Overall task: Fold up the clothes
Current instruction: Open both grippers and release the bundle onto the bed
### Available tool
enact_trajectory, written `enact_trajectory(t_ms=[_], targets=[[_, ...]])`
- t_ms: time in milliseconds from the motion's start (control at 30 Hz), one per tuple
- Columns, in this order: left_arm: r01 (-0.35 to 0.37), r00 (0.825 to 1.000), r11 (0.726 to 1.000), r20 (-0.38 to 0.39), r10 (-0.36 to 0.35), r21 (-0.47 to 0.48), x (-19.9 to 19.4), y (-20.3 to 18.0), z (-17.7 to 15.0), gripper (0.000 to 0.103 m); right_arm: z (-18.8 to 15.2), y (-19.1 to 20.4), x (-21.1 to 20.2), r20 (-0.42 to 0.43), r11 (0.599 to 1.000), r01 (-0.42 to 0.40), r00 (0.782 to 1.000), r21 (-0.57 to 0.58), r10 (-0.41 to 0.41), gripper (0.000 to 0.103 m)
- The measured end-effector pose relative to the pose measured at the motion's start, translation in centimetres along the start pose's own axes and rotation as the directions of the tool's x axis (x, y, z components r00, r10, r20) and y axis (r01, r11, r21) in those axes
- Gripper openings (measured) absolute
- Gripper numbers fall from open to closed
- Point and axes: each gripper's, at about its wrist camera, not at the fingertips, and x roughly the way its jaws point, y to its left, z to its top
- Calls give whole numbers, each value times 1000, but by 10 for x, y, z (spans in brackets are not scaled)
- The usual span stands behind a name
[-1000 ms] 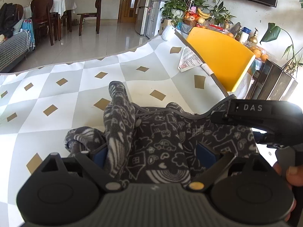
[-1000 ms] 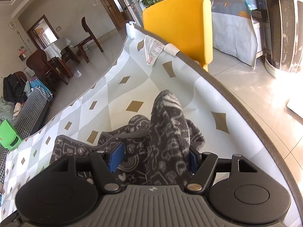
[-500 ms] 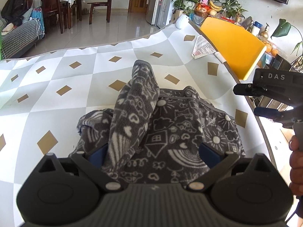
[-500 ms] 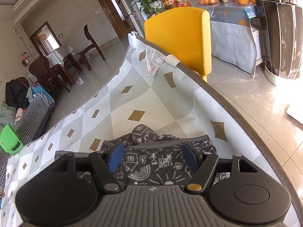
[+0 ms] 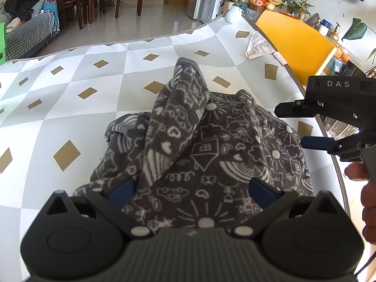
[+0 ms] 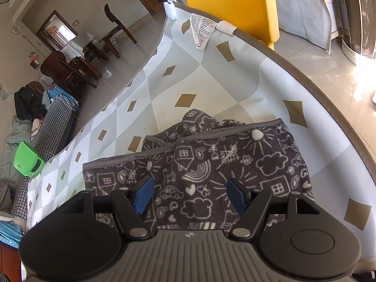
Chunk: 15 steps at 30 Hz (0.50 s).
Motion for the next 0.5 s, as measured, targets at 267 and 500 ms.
enact_trajectory(t_ms=[267, 500], targets=[[-4, 1000, 999, -2, 4, -41, -1, 9, -1, 103, -5, -2, 1, -26, 1000, 23, 999, 22, -22, 69], [-17, 1000, 995, -13, 15, -95, 6, 18, 5, 103, -6, -12, 5, -58, 997, 26, 998, 72, -21, 69]])
